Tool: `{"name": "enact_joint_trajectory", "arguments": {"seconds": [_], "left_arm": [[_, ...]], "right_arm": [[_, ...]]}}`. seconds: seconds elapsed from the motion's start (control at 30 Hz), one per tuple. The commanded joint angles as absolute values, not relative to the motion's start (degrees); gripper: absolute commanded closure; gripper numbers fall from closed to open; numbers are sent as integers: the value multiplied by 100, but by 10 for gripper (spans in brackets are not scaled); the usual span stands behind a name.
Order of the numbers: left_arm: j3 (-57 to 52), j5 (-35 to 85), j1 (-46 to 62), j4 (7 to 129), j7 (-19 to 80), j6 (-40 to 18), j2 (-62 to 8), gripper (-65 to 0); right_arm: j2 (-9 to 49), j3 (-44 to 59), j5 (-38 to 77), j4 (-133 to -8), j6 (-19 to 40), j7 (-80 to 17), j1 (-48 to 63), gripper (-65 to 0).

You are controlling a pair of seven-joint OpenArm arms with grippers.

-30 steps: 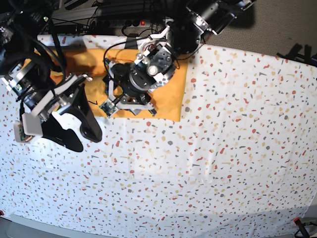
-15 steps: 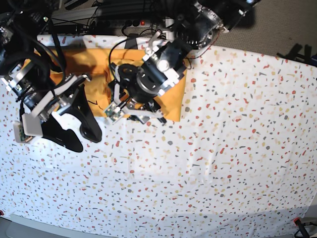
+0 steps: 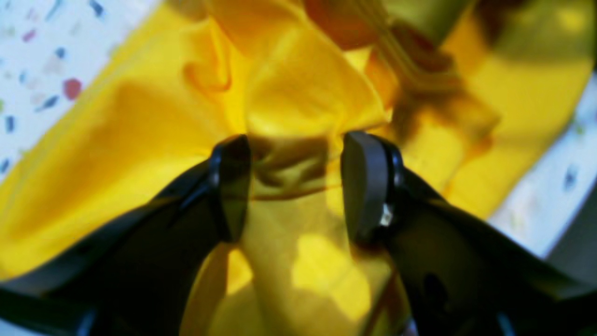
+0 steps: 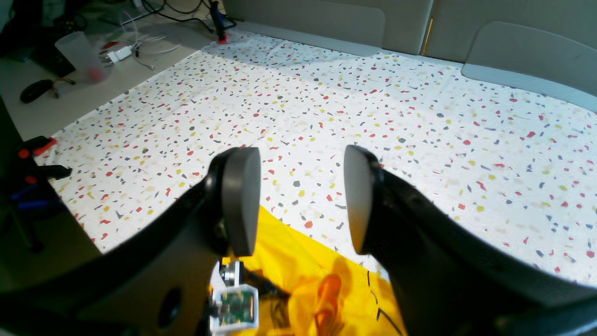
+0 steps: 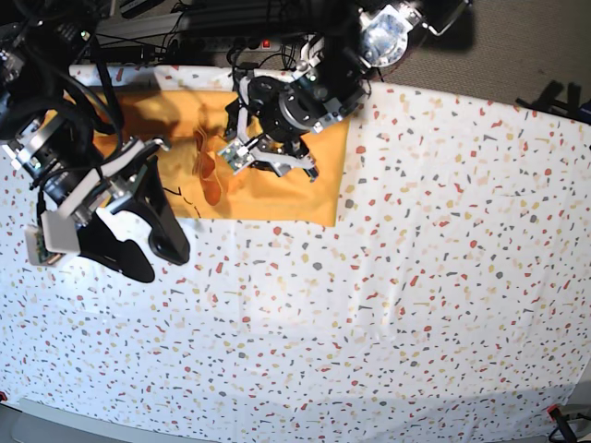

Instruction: Fold the T-shirt properly

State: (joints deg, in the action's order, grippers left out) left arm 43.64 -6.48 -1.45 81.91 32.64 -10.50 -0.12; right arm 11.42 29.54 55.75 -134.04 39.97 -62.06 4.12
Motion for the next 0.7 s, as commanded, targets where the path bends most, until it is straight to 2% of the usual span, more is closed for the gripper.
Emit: {"name": "enact_joint_trajectory", "arguments": {"seconds": [0.0,0.33,0.67], "left_arm": [[4366,-742,-296,8014,3330,-976,43,-305],[4355,-744,-823,6414,3035,-593,141,-305],[3975,-744,-1243,6149,3039,-489,-56,-305]], "right_arm": [[1190,2967,5686,-13500,4000,-6077,355,-291],[1190,2967,5507,-13500,4000,-6049,353,-291],[1190,2967,5507,-13500,4000,-6055,355,-291]]}}
